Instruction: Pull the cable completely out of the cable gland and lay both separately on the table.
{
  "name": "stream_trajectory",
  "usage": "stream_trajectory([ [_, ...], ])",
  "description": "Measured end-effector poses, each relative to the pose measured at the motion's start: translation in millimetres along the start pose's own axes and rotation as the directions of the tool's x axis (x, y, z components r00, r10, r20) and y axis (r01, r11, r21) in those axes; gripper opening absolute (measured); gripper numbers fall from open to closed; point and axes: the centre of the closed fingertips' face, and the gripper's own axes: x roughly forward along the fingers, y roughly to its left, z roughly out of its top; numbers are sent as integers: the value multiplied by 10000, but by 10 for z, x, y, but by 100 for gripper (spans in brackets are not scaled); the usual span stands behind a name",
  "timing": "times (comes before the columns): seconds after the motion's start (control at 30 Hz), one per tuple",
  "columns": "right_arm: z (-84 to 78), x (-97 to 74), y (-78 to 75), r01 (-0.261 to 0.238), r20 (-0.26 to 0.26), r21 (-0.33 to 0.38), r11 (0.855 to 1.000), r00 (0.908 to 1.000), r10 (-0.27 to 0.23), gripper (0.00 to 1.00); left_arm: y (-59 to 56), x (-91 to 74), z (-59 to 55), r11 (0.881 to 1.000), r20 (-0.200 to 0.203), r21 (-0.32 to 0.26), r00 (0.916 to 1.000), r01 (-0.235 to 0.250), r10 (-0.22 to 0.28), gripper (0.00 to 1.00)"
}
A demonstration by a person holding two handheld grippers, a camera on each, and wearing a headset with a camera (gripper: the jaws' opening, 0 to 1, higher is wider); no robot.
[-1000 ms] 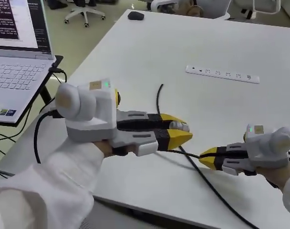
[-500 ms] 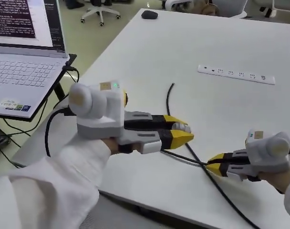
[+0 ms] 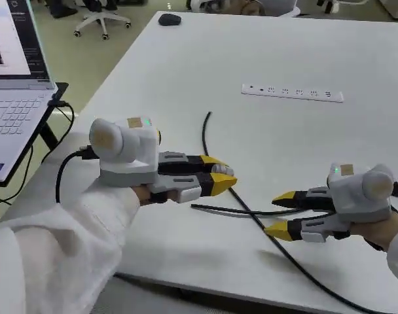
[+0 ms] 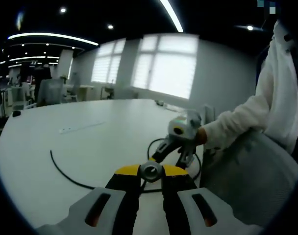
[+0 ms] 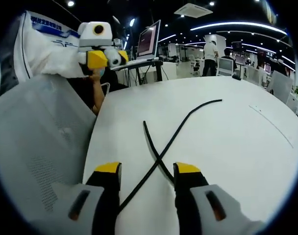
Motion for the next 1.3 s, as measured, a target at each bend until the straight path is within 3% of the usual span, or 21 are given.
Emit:
stream_trajectory([
  [0.1, 43, -145, 63, 233, 47, -238, 9994, 9997, -232, 48, 143, 126, -142, 9997, -429, 223, 9991, 63, -54, 17],
  [0.27, 177, -556, 153, 1128, 657, 332, 9931, 9912, -1148, 52, 343, 337, -455, 9991, -1323, 348, 9910, 262, -214, 17],
  [0.37, 254, -867, 155, 1918, 1268, 612, 9795, 9719, -1982, 52, 438, 425, -640, 9993, -1712, 305, 9851, 224, -168, 17],
  [0.4, 261, -904, 157, 1998, 1340, 640, 9777, 9692, -2068, 51, 462, 455, -712, 9996, -1874, 207, 9821, 210, -168, 17],
  [0.47, 289, -1096, 186, 2417, 1554, 796, 9671, 9553, -2515, 51, 468, 509, -821, 9993, -2105, 187, 9772, 310, -264, 17],
  [0.5, 290, -1175, 183, 2640, 1602, 913, 9602, 9478, -2758, 51, 468, 519, -847, 9992, -2176, 242, 9757, 330, -270, 17],
  [0.57, 283, -1403, 169, 3289, 1787, 1334, 9349, 9199, -3491, 51, 481, 573, -963, 9991, -2386, 270, 9708, 325, -251, 17],
  [0.67, 244, -1614, 184, 3797, 1908, 1814, 9072, 8914, -4112, 51, 518, 597, -1046, 9998, -2443, 155, 9697, 100, -59, 17],
  [0.73, 225, -1752, 174, 4111, 2121, 2245, 8835, 8643, -4560, 51, 529, 605, -1085, 10000, -2491, 57, 9685, -3, 17, 17],
  [0.77, 224, -1776, 167, 4166, 2191, 2316, 8791, 8581, -4644, 52, 525, 606, -1109, 9999, -2586, 108, 9660, -13, 41, 17],
  [0.8, 189, -1860, 159, 4348, 2302, 2685, 8596, 8375, -4955, 51, 519, 601, -1142, 9996, -2731, 274, 9620, -14, 89, 17],
  [0.87, 140, -1939, 141, 4546, 2329, 3087, 8355, 8156, -5297, 51, 523, 592, -1150, 9997, -2658, 231, 9639, -104, 162, 18],
  [0.97, 128, -2002, 136, 4736, 2345, 3235, 8191, 7986, -5543, 51, 547, 576, -1155, 9993, -2529, -12, 9668, -387, 371, 18],
  [1.0, 148, -2028, 139, 4785, 2462, 3358, 8113, 7868, -5659, 51, 542, 573, -1155, 9992, -2513, -25, 9672, -391, 372, 18],
  [1.03, 154, -2037, 143, 4773, 2510, 3441, 8086, 7831, -5690, 52, 536, 571, -1154, 9992, -2505, -17, 9674, -387, 370, 18],
  [1.1, 150, -2018, 163, 4777, 2431, 3469, 8071, 7854, -5693, 52, 531, 546, -1146, 9988, -2539, 28, 9660, -492, 483, 18],
  [1.17, 136, -1986, 186, 4808, 2301, 3384, 8089, 7912, -5666, 53, 527, 512, -1139, 9986, -2585, 94, 9646, -513, 520, 18],
  [1.3, 116, -1906, 246, 4754, 1972, 3177, 8204, 8132, -5476, 54, 525, 340, -1053, 9972, -2606, 117, 9626, -739, 743, 19],
])
